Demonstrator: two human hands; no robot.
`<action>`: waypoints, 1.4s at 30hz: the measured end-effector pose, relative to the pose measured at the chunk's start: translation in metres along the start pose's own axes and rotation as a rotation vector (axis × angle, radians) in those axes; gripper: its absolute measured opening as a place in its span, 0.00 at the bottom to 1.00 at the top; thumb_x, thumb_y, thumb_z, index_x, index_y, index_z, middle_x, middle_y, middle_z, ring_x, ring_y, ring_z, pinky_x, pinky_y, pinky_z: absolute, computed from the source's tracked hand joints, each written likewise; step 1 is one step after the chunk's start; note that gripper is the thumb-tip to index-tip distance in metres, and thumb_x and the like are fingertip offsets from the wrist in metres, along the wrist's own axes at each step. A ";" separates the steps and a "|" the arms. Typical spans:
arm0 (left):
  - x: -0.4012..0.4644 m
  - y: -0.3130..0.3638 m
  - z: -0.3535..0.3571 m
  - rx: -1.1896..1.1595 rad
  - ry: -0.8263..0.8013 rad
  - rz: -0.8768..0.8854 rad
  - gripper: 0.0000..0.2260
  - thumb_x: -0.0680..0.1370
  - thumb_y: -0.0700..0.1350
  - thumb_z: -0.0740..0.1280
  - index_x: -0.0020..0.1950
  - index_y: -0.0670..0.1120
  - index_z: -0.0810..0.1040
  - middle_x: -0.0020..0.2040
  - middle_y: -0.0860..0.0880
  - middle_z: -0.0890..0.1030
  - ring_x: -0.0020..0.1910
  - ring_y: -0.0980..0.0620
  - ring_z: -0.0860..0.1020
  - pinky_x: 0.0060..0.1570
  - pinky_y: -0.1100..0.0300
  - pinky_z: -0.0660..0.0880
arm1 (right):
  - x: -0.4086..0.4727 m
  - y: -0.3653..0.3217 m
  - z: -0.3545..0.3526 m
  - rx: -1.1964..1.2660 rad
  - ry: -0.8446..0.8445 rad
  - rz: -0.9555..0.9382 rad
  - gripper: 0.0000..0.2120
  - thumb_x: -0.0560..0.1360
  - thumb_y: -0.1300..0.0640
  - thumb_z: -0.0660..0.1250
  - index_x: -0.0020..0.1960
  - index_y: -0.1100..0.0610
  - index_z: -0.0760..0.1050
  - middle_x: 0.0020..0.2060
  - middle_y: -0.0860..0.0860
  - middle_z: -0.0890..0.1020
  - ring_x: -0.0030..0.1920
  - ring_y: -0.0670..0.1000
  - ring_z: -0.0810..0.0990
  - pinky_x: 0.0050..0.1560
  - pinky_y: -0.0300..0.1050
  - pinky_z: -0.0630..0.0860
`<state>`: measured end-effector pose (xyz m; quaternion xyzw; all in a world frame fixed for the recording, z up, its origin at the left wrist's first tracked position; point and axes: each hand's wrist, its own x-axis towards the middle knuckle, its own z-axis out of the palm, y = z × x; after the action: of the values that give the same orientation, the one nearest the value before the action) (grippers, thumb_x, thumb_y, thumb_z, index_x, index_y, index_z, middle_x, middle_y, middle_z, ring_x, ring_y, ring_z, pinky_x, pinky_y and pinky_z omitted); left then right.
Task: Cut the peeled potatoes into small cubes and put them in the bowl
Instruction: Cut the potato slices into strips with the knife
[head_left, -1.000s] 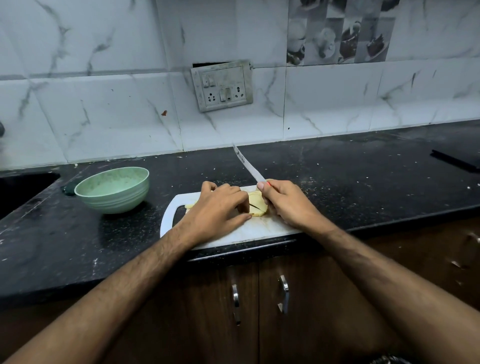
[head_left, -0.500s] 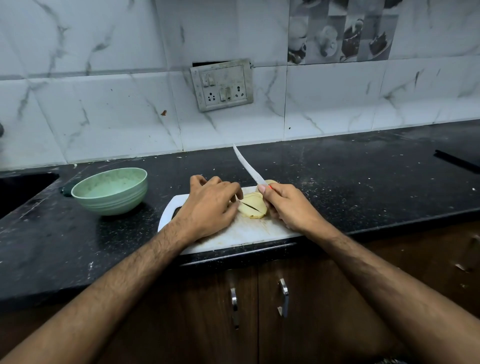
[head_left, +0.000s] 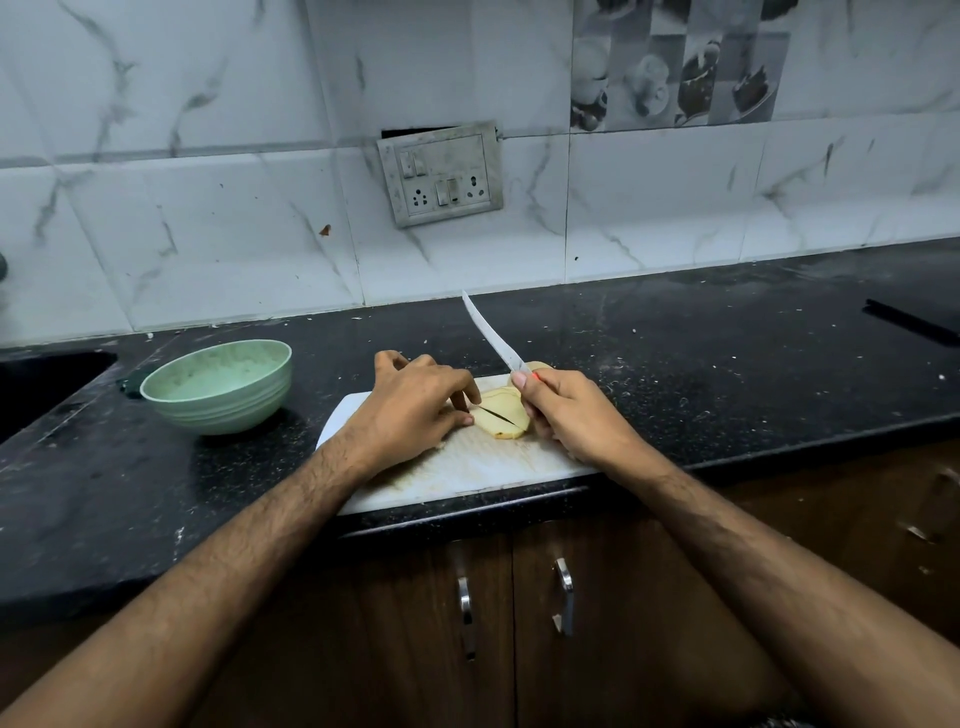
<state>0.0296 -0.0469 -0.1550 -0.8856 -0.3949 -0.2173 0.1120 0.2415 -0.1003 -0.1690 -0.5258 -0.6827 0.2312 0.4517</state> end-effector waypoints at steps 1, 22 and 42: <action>0.000 0.001 0.000 0.007 0.001 0.000 0.07 0.78 0.53 0.71 0.55 0.58 0.77 0.47 0.64 0.81 0.56 0.57 0.73 0.60 0.49 0.56 | 0.000 0.000 0.000 0.002 0.002 -0.001 0.22 0.82 0.43 0.59 0.34 0.53 0.70 0.22 0.47 0.73 0.22 0.42 0.68 0.24 0.33 0.62; -0.009 0.031 0.003 0.100 -0.053 -0.049 0.29 0.67 0.81 0.53 0.47 0.57 0.70 0.45 0.59 0.76 0.51 0.55 0.71 0.59 0.45 0.61 | 0.003 0.007 0.003 0.061 -0.006 0.008 0.22 0.81 0.42 0.60 0.34 0.53 0.71 0.23 0.46 0.73 0.25 0.45 0.71 0.30 0.41 0.65; -0.003 0.035 0.005 0.035 -0.079 -0.105 0.18 0.76 0.68 0.63 0.54 0.56 0.72 0.51 0.59 0.77 0.58 0.53 0.72 0.65 0.43 0.57 | 0.003 0.005 0.003 0.074 0.021 0.022 0.21 0.82 0.44 0.60 0.34 0.54 0.71 0.23 0.46 0.72 0.25 0.45 0.71 0.26 0.34 0.64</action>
<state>0.0553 -0.0702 -0.1618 -0.8695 -0.4485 -0.1810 0.1002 0.2414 -0.0957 -0.1735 -0.5184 -0.6631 0.2558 0.4755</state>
